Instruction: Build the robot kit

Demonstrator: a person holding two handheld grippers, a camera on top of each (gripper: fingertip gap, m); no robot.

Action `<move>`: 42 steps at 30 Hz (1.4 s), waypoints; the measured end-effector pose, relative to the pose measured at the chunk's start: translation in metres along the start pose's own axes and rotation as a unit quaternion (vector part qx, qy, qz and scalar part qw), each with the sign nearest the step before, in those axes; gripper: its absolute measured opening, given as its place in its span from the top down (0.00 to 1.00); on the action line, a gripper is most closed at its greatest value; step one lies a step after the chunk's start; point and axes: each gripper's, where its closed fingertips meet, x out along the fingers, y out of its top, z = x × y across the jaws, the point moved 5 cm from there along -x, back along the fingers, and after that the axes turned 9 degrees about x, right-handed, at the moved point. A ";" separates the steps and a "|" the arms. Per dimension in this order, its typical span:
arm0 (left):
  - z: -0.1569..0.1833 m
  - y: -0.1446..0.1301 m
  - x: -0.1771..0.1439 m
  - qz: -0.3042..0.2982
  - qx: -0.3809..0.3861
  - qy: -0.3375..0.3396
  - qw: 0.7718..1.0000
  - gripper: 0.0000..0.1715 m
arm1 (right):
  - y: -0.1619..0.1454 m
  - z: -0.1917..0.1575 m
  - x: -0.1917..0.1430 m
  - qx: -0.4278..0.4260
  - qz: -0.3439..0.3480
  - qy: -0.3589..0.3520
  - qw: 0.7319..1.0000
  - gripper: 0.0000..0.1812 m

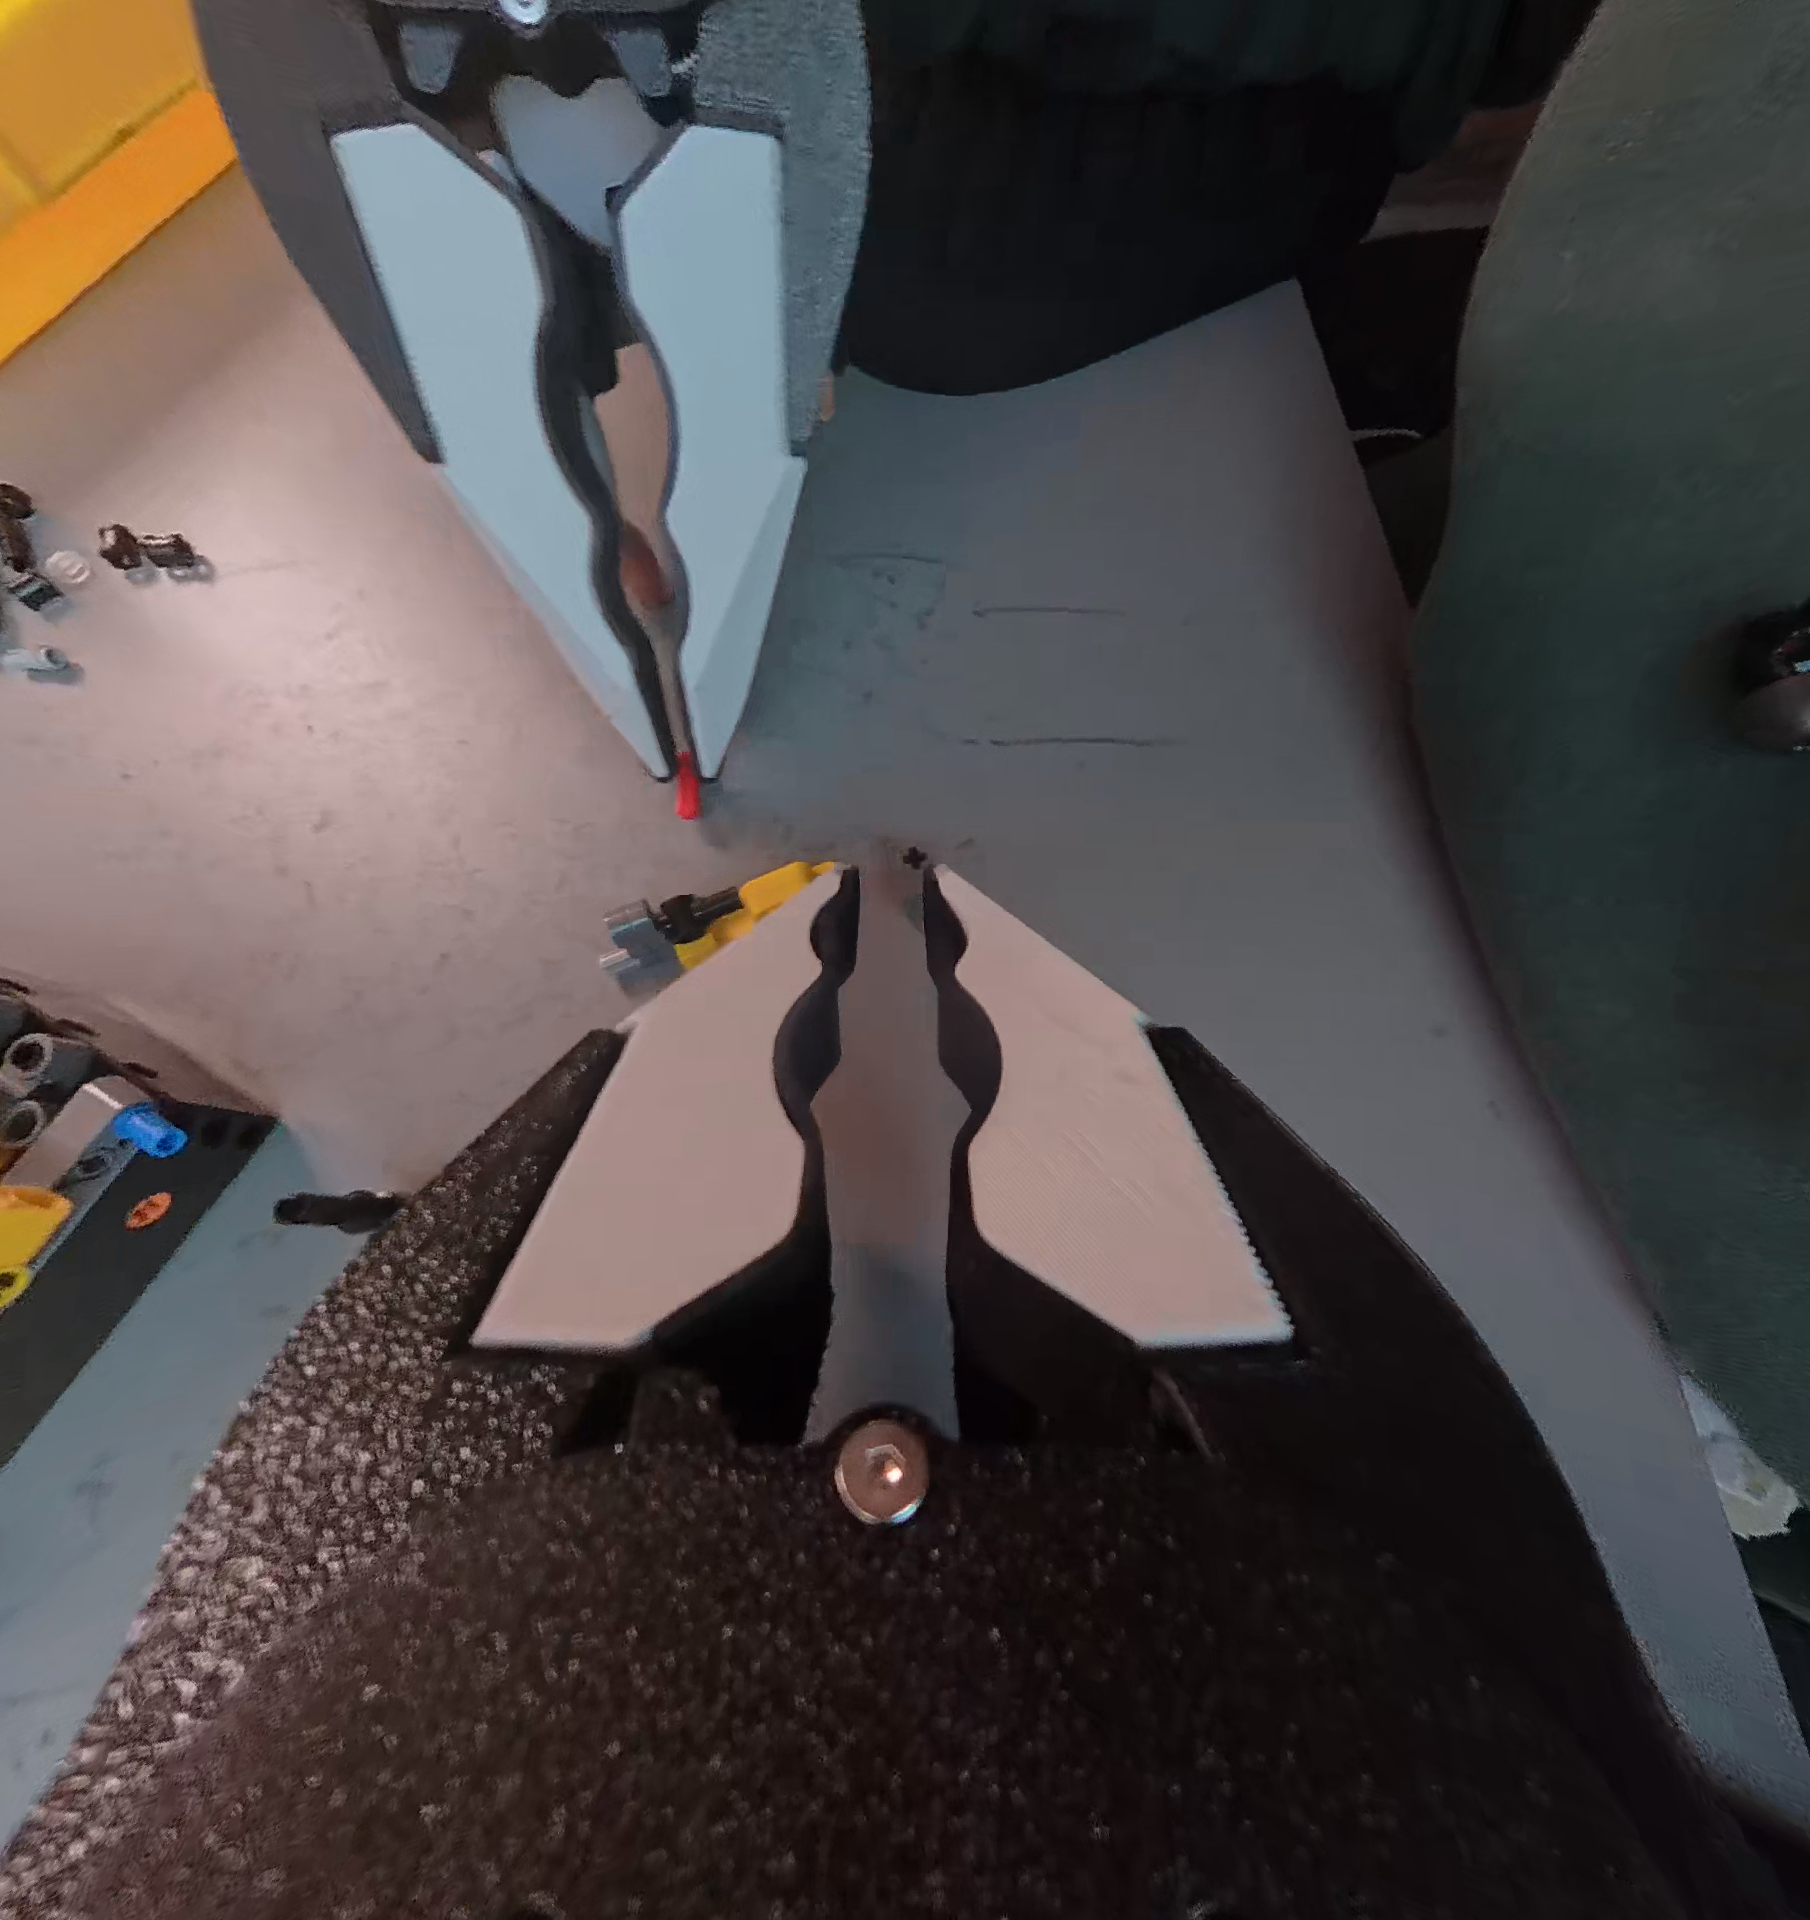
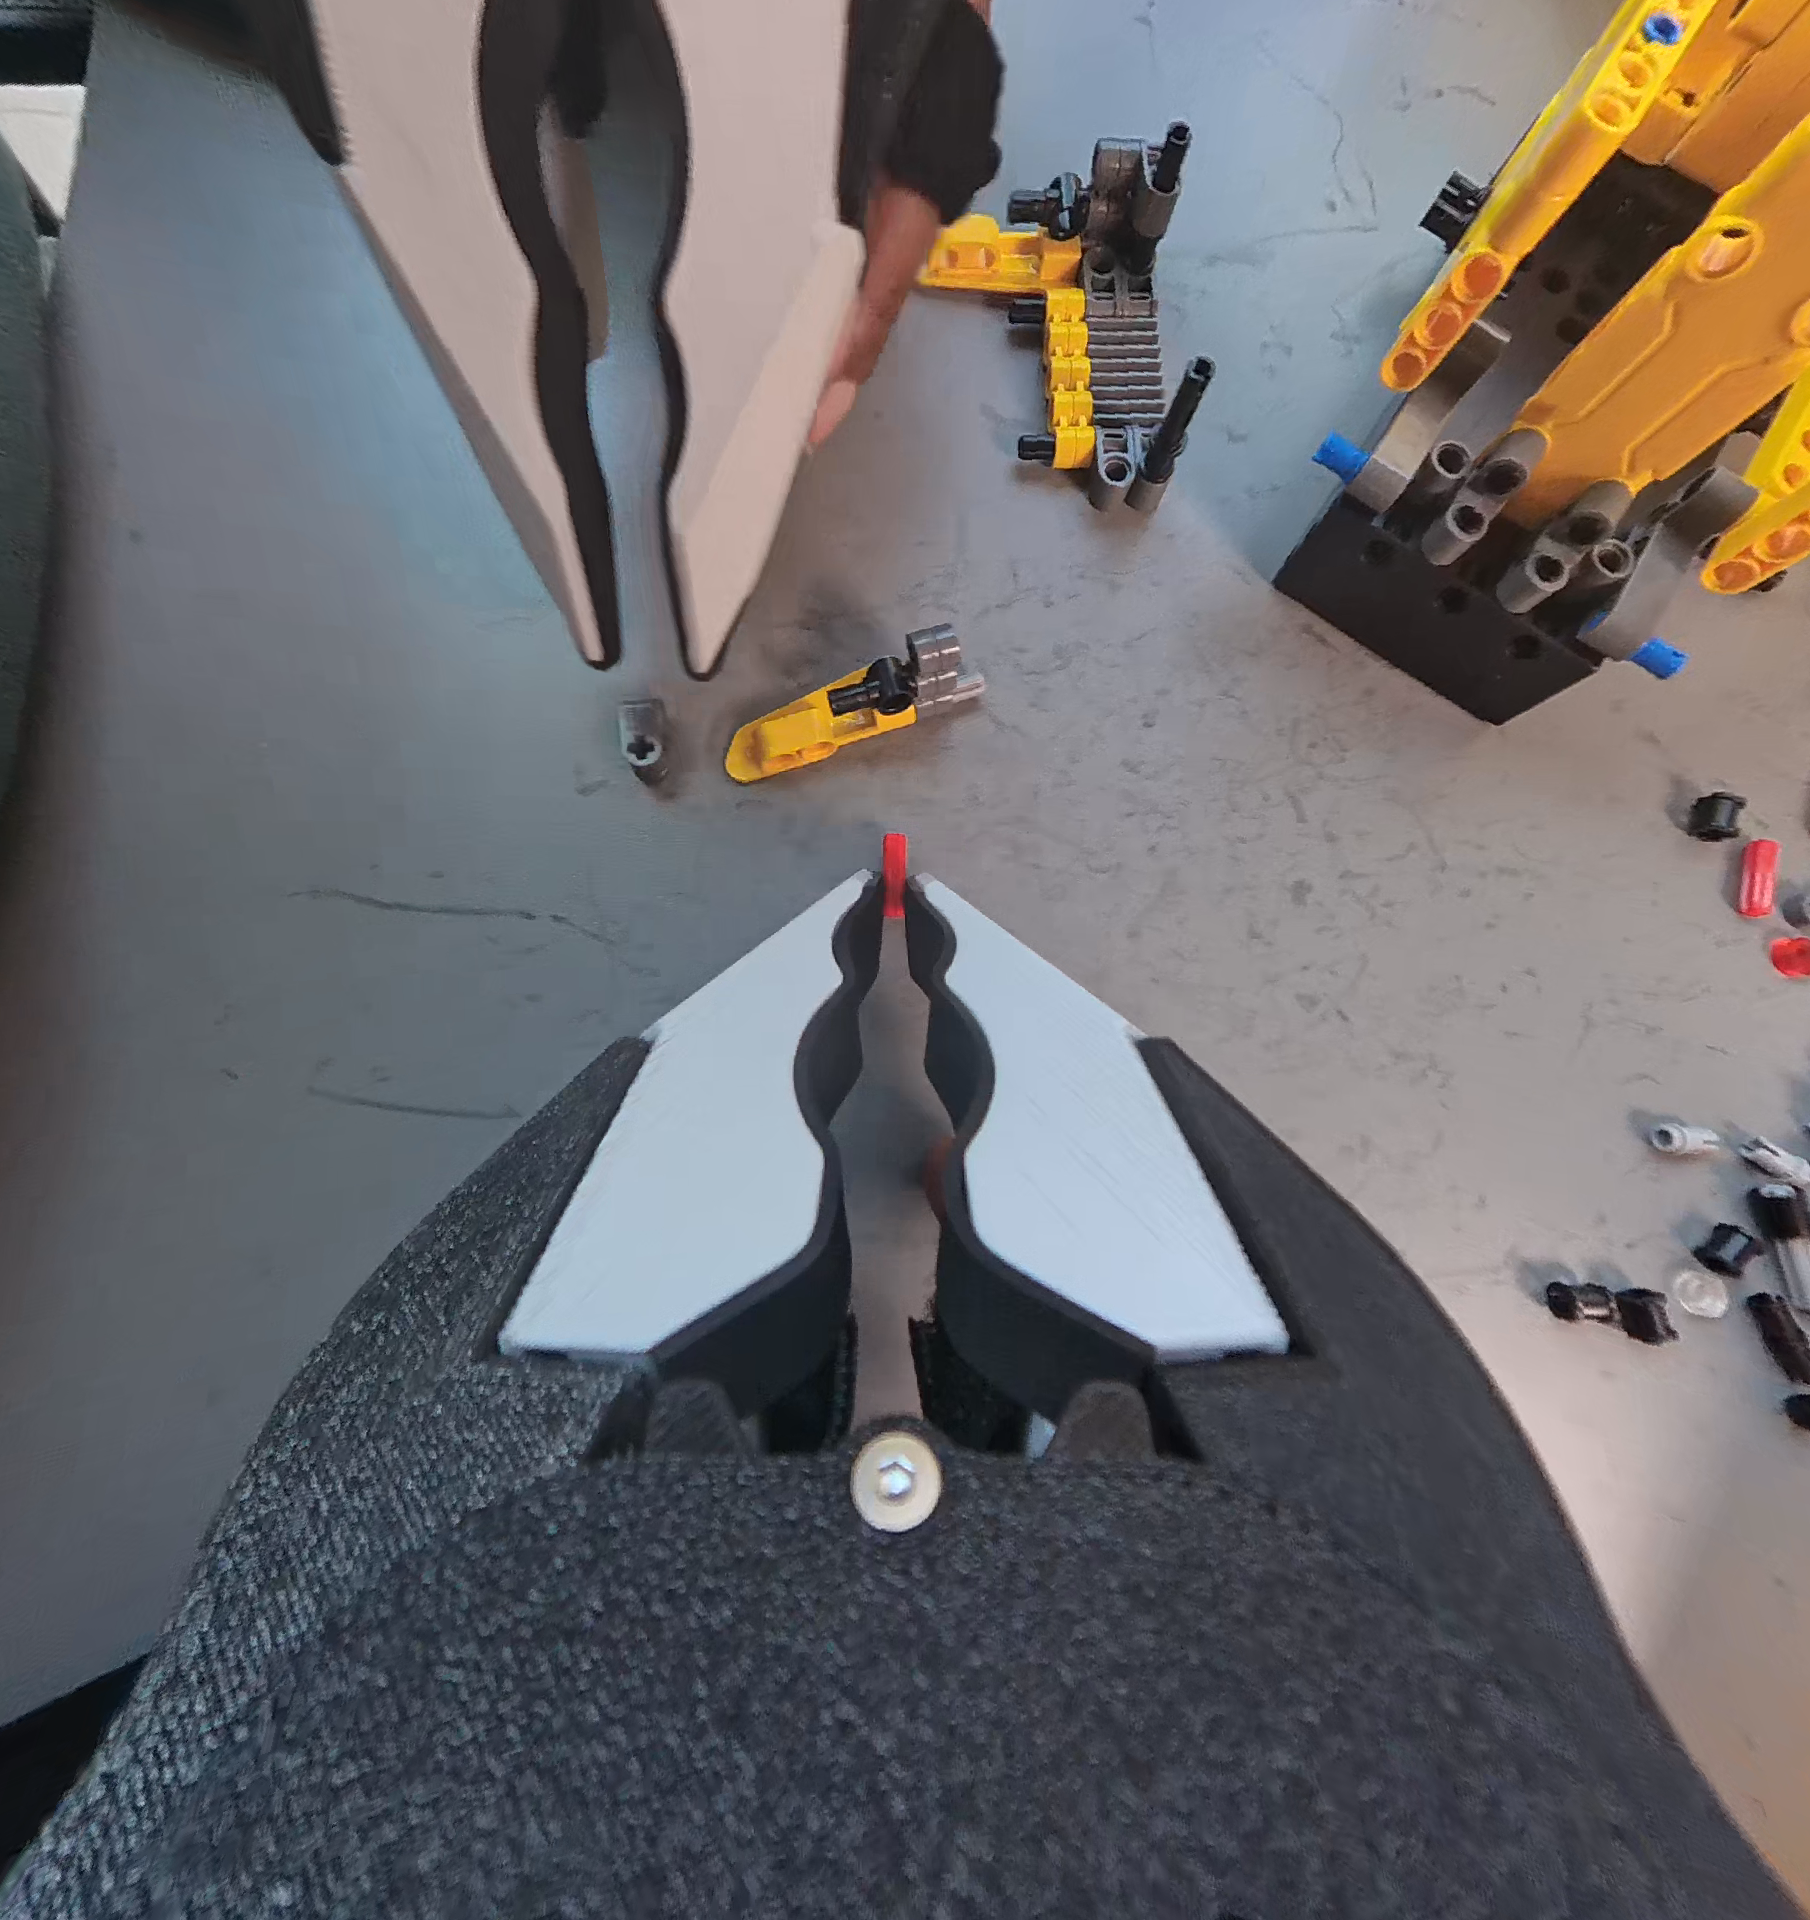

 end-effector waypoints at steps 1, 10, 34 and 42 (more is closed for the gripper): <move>-0.004 0.001 -0.002 0.007 -0.004 0.013 1.000 0.93 | 0.002 -0.004 -0.001 -0.008 0.010 0.013 1.000 0.99; -0.012 0.017 -0.005 0.055 0.004 0.061 0.997 0.97 | 0.027 -0.025 -0.012 -0.032 0.096 0.066 0.993 0.99; -0.025 0.043 -0.046 0.258 -0.131 -0.011 0.957 0.98 | 0.061 -0.029 -0.051 -0.058 0.278 0.066 0.957 0.95; -0.025 0.046 -0.048 0.295 -0.166 -0.046 0.940 0.98 | 0.067 -0.033 -0.056 -0.089 0.295 0.033 0.951 0.98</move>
